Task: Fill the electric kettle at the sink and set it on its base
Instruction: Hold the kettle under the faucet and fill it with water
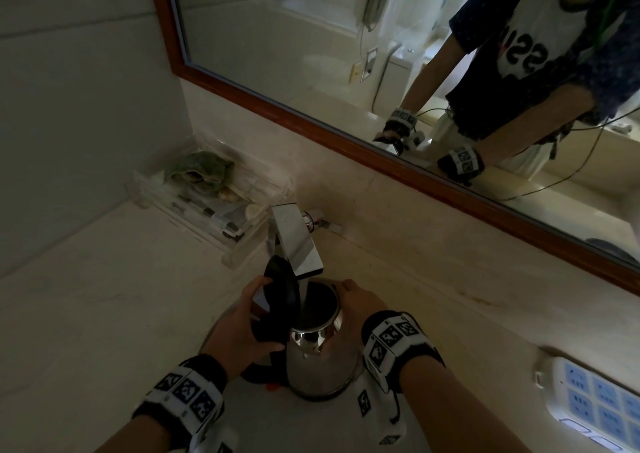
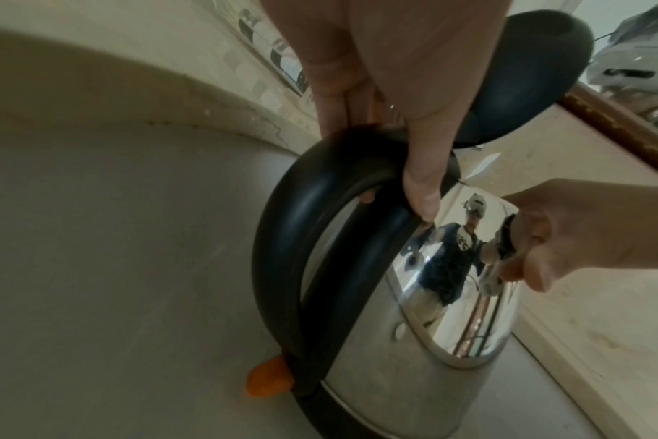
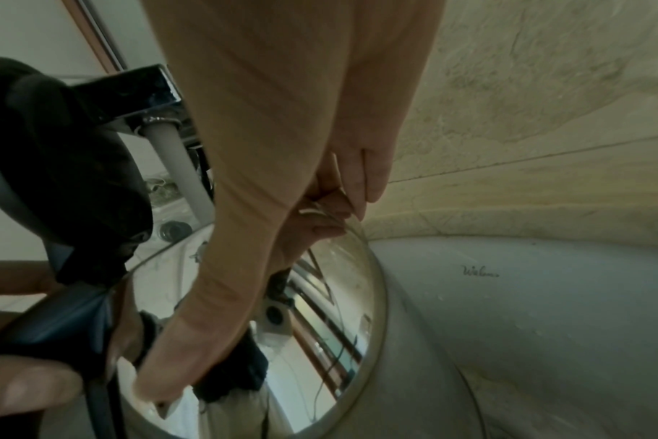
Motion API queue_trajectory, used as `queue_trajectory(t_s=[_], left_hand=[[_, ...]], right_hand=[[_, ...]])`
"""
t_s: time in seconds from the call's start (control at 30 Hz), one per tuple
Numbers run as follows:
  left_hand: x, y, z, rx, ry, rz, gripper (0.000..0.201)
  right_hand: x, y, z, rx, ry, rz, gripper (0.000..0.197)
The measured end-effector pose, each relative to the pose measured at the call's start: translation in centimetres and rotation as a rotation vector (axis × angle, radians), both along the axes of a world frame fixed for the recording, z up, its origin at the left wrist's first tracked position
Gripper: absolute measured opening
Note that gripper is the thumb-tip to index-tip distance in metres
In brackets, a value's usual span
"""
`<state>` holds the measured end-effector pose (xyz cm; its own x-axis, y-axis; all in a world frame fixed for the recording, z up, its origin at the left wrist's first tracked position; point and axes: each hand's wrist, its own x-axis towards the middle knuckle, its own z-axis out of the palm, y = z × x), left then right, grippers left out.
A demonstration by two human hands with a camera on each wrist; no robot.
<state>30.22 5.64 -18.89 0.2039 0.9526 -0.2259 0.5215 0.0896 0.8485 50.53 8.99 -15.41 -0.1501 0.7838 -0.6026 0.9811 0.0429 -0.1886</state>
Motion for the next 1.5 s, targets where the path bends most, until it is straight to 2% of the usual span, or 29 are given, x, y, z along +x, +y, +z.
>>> queue_trajectory(t_s=[0.1,0.7,0.93,1.2,1.37,1.5], left_hand=[[-0.3,0.2,0.3,0.007,0.029,-0.022,0.096],[-0.5,0.4,0.3,-0.025,0.054,-0.033,0.098],[-0.5,0.5,0.4,-0.015,0.06,-0.046,0.097],[-0.5,0.3,0.4,0.002,0.047,-0.042,0.097],[-0.5,0.4,0.5,0.012,0.071,-0.047,0.094],[-0.5,0.4,0.8,0.022,0.086,-0.063,0.091]], right_hand=[[-0.2,-0.2,0.0,0.012,0.02,-0.012,0.102],[-0.3,-0.2,-0.2,0.027,0.028,-0.04,0.108],[-0.3,-0.3,-0.2,0.051,0.022,-0.042,0.092],[-0.2,-0.3,-0.3,0.053,0.038,-0.052,0.089],[-0.2,-0.6,-0.6,0.06,0.073,-0.042,0.104],[-0.1,-0.7,-1.0,0.075,0.102,-0.059,0.107]])
